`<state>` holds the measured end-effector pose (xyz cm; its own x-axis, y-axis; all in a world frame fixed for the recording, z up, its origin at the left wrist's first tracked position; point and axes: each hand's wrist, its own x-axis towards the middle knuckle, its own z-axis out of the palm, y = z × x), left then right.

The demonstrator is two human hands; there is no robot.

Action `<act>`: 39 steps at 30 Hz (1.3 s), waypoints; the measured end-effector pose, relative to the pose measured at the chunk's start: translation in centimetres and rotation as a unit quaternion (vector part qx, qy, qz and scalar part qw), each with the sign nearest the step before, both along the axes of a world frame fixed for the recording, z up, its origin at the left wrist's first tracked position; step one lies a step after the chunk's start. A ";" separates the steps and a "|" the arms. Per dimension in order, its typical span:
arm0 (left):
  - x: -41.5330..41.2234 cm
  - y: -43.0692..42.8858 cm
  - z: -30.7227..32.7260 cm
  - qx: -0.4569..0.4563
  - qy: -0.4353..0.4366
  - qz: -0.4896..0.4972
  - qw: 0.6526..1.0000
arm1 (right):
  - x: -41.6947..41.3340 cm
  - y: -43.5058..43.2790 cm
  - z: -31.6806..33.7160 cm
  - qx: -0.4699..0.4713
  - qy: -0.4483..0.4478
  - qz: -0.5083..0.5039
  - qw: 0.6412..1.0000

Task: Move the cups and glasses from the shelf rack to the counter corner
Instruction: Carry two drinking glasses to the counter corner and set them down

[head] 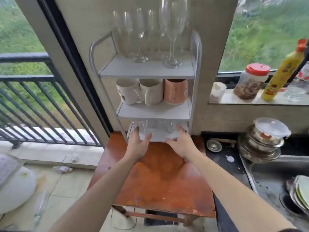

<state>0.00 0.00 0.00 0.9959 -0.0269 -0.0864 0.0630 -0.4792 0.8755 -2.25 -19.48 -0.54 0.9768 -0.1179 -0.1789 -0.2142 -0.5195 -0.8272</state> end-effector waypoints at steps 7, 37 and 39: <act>4.7 -0.5 -2.2 -0.126 0.033 0.026 0.991 | 2.9 2.1 -1.1 0.122 0.015 -0.112 0.986; -12.8 0.6 -6.9 -0.129 0.130 0.072 0.980 | -14.3 5.7 -4.9 0.275 0.021 -0.357 0.893; -14.2 -0.6 -7.3 -0.130 0.129 0.027 0.983 | -16.7 4.1 -5.0 0.260 0.032 -0.413 0.873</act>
<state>-14.21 -0.61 -7.25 0.9421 -0.0295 -0.3341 0.3187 -0.2317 0.9191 -18.97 -15.42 -5.53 0.5838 -0.6632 -0.4683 -0.3924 0.2745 -0.8779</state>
